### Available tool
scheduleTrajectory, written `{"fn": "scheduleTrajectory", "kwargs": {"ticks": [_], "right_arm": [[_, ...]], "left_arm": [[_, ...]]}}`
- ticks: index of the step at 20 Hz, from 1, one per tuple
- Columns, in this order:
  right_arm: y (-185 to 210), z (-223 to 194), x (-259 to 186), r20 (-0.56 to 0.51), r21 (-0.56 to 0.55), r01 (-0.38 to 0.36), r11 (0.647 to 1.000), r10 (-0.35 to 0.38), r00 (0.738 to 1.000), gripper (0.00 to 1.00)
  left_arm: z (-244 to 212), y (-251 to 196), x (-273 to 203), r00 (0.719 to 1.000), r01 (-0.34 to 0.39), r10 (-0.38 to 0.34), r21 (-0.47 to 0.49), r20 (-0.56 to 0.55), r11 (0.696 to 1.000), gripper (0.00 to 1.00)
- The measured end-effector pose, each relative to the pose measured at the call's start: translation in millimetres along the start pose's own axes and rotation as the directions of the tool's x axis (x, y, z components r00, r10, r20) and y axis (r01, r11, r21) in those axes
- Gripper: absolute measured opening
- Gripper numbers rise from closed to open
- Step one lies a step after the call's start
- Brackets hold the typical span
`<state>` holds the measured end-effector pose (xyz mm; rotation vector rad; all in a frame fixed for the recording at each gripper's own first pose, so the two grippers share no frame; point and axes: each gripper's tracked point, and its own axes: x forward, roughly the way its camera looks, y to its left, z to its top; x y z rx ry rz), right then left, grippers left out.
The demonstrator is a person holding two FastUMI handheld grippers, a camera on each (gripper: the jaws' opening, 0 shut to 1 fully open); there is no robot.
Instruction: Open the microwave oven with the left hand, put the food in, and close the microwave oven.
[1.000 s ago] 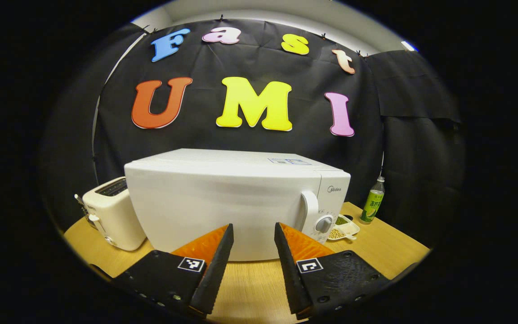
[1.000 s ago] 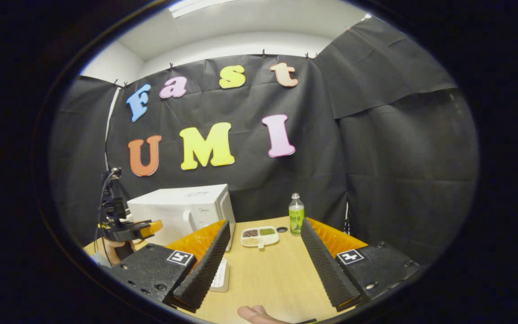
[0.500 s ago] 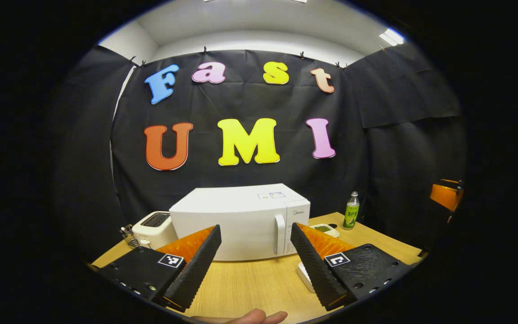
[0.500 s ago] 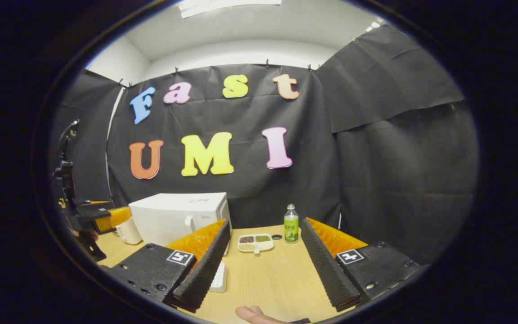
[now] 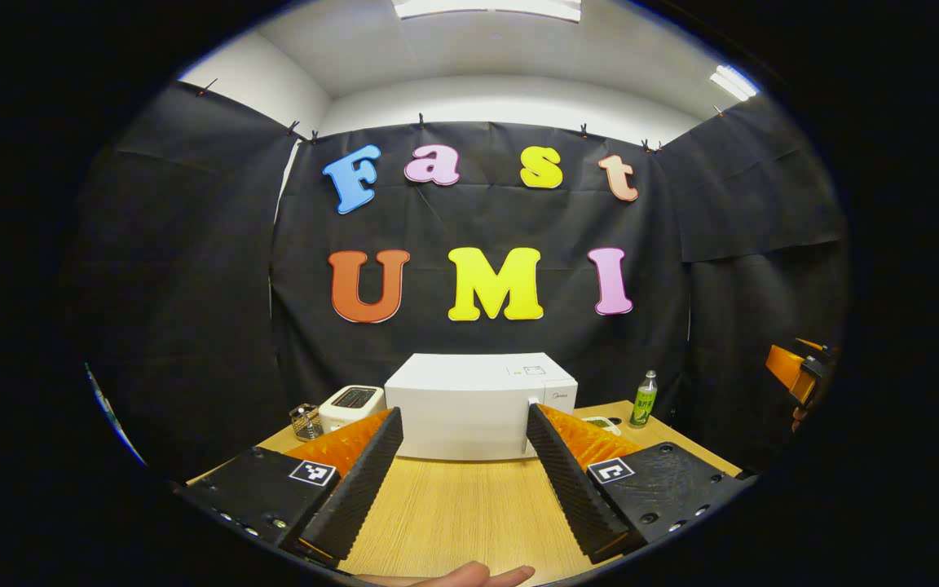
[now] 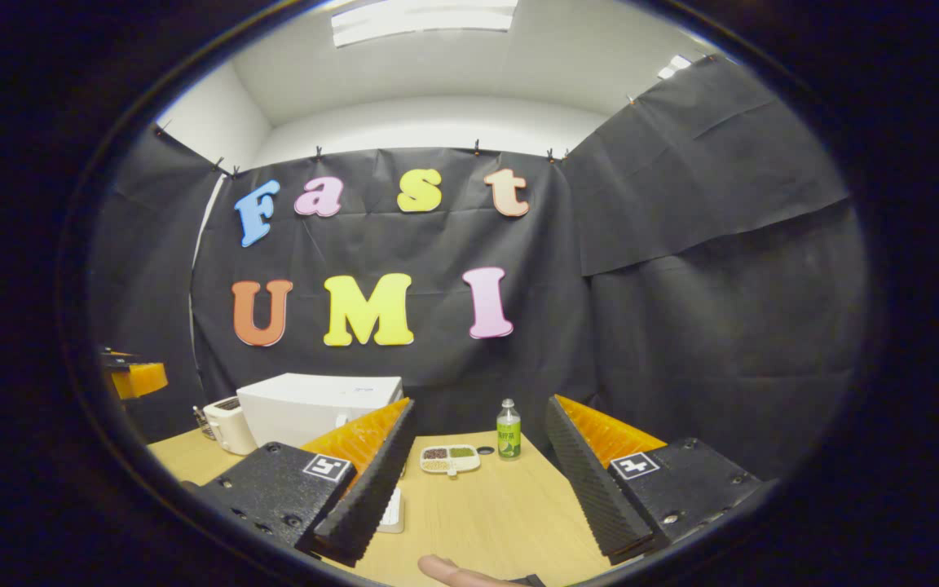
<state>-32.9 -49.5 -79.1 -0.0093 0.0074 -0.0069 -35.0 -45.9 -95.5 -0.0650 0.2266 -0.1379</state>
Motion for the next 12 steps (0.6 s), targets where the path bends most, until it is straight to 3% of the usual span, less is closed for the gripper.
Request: {"fn": "scheduleTrajectory", "kwargs": {"ticks": [9,10,11,12], "right_arm": [[13.4,8.2,-25.4,0.05,0.022,-0.056,0.998,0.055,0.997,0.91],[14.8,4.8,-25.3,0.047,0.015,-0.058,0.998,0.058,0.997,1.0],[16.9,3.5,-26.4,0.044,0.009,-0.06,0.998,0.06,0.997,1.0],[20.1,4.3,-27.8,0.043,0.009,-0.064,0.998,0.063,0.997,0.91]], "left_arm": [[1.5,-2.0,-23.6,0.999,0.0,0.0,0.002,0.037,1.0,0.96],[1.1,-1.3,-25.0,0.999,0.0,-0.001,0.006,0.041,1.0,0.96],[-0.7,1.4,-26.9,0.999,-0.005,0.005,0.005,0.036,1.0,0.96],[-2.6,2.4,-27.7,0.999,-0.009,0.009,0.002,0.031,1.0,0.96]]}}
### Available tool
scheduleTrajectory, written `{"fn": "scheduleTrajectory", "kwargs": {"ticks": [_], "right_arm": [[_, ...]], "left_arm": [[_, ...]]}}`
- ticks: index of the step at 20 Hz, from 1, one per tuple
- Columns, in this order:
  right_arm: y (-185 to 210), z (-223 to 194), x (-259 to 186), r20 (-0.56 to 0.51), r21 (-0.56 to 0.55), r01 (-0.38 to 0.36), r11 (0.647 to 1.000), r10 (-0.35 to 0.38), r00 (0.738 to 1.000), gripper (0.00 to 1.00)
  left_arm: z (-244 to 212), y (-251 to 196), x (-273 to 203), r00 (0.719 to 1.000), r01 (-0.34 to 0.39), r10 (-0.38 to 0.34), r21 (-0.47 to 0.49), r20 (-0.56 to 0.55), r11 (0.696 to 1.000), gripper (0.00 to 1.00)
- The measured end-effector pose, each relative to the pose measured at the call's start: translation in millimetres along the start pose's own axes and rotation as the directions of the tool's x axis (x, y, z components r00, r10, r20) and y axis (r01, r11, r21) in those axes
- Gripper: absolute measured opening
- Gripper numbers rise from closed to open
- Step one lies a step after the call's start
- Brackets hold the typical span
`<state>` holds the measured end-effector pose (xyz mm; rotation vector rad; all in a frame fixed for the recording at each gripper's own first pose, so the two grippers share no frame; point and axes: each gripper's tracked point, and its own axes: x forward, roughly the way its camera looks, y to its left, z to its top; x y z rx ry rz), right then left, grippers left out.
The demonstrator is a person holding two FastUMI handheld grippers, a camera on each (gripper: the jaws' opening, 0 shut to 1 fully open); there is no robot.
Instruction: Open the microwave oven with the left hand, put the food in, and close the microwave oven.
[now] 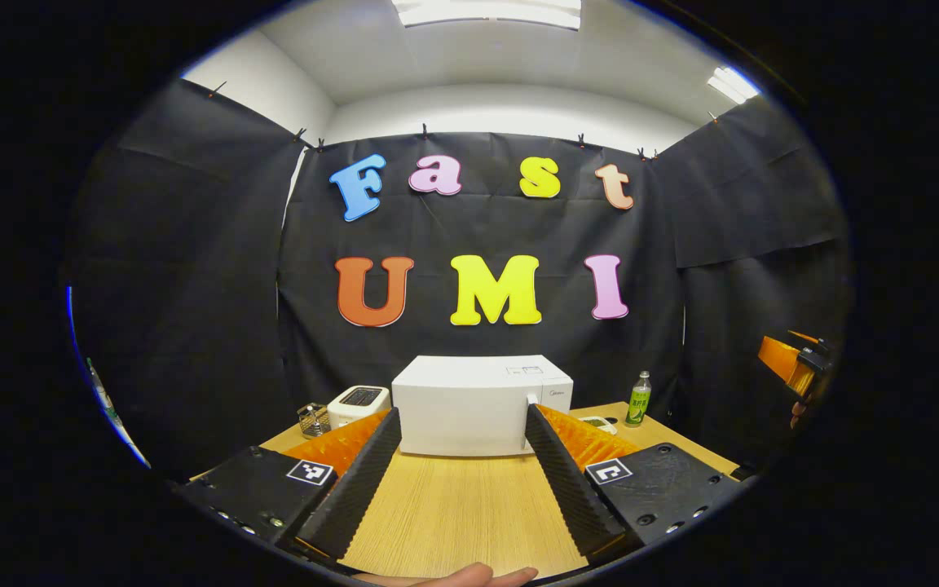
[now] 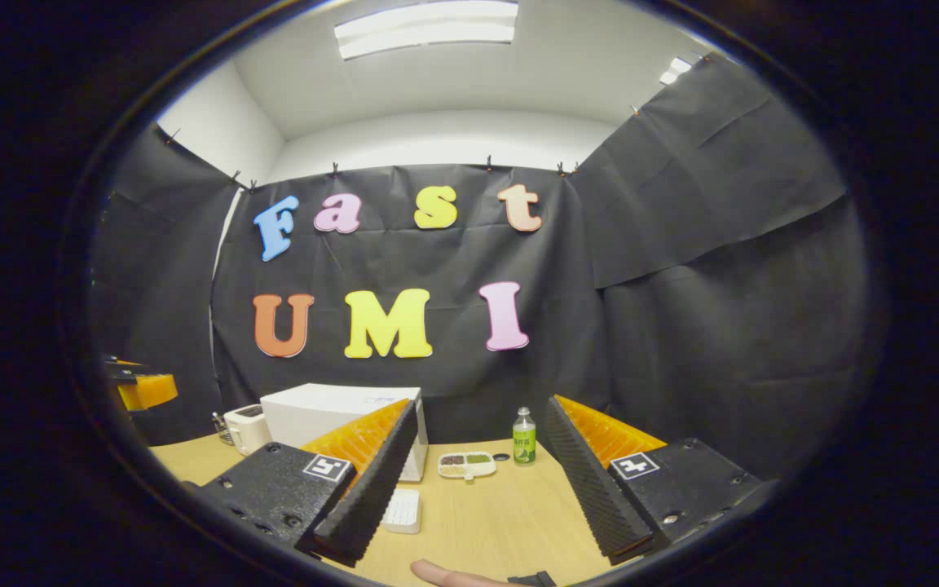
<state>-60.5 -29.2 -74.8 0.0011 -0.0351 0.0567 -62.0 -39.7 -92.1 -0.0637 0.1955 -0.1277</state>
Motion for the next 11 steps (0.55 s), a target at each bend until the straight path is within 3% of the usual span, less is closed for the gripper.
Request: {"fn": "scheduleTrajectory", "kwargs": {"ticks": [1,2,3,4,5,6,7,9,10,11], "right_arm": [[3.1,0.2,-1.1,-0.002,0.001,-0.005,1.0,0.005,1.0,0.92],[6.1,-0.1,-2.4,-0.003,0.0,-0.011,1.0,0.011,1.0,1.0],[8.3,0.5,-4.8,0.002,-0.002,-0.016,1.0,0.016,1.0,1.0],[9.8,1.2,-5.6,0.006,-0.004,-0.019,1.0,0.019,1.0,0.92],[11.8,1.3,-6.4,0.009,-0.005,-0.023,1.0,0.023,1.0,0.91],[14.5,-0.5,-6.9,0.007,-0.007,-0.029,1.0,0.03,1.0,0.92],[16.5,-1.8,-6.5,0.004,-0.007,-0.033,0.999,0.033,0.999,1.0],[17.4,-5.3,-5.5,-0.005,0.006,-0.027,1.0,0.027,1.0,1.0],[19.2,-5.7,-4.4,-0.005,0.012,-0.027,1.0,0.027,1.0,0.91],[21.2,-7.0,-3.4,-0.009,0.011,-0.029,1.0,0.029,1.0,1.0]], "left_arm": [[0.9,-0.2,-1.3,1.0,0.0,0.0,-0.002,-0.001,1.0,0.96],[1.9,0.4,-1.6,1.0,0.0,0.0,-0.003,0.002,1.0,0.96],[3.0,1.4,-2.5,1.0,-0.002,0.002,-0.006,0.004,1.0,0.96],[2.7,2.5,-3.5,1.0,-0.004,0.004,-0.009,0.005,1.0,0.96],[2.3,4.8,-2.5,1.0,-0.007,0.007,-0.013,0.004,1.0,0.96],[1.8,6.1,-3.2,1.0,-0.009,0.009,-0.018,0.004,1.0,0.96],[1.5,5.2,-2.7,1.0,-0.007,0.007,-0.019,0.003,1.0,0.96],[1.3,7.9,-2.4,1.0,-0.005,0.005,-0.014,0.006,1.0,0.96],[2.2,9.9,-1.4,1.0,-0.008,0.008,-0.015,0.01,1.0,0.96],[0.9,12.0,-1.4,1.0,-0.008,0.008,-0.017,0.011,1.0,0.96]]}}
